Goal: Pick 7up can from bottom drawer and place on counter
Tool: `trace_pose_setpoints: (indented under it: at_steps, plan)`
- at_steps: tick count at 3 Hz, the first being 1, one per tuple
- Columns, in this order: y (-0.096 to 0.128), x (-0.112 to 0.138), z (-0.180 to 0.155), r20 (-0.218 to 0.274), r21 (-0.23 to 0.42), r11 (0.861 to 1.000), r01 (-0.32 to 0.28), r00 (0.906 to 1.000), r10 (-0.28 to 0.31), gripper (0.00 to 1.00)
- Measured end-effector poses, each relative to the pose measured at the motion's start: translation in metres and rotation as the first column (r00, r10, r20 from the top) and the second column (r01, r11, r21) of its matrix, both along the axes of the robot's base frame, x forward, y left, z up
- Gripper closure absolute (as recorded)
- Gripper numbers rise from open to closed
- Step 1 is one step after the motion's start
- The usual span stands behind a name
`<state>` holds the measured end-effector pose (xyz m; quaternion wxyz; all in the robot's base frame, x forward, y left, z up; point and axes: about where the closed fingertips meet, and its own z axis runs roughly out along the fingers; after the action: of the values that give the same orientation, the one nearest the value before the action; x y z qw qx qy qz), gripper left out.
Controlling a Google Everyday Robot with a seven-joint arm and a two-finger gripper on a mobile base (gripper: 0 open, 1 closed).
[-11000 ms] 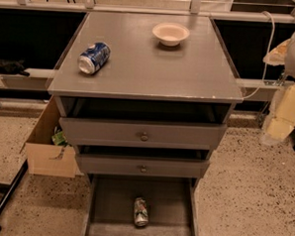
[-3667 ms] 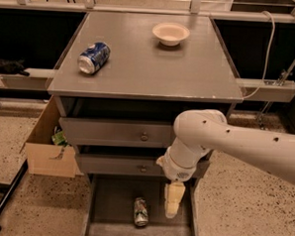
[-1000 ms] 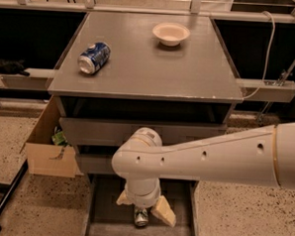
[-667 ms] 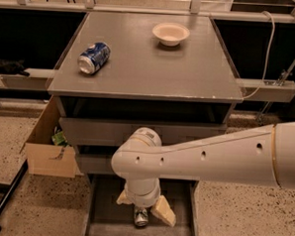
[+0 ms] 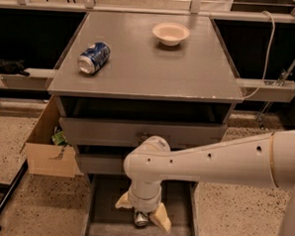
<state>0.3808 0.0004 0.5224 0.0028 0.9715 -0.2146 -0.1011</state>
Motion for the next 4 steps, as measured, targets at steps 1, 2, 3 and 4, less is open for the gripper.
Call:
trace_pose_setpoints:
  at_steps: [1,2,3,4]
  plan:
    - [0.010,-0.007,-0.035,-0.033,0.072,0.997,-0.022,0.9992,0.024,0.00]
    - [0.010,-0.007,-0.035,-0.033,0.072,0.997,-0.022,0.9992,0.024,0.00]
    - [0.008,0.012,-0.034,-0.033,0.024,0.998,-0.050,0.9982,0.051,0.00]
    - [-0.013,0.081,-0.019,0.048,-0.113,0.990,-0.090,0.9942,0.096,0.00]
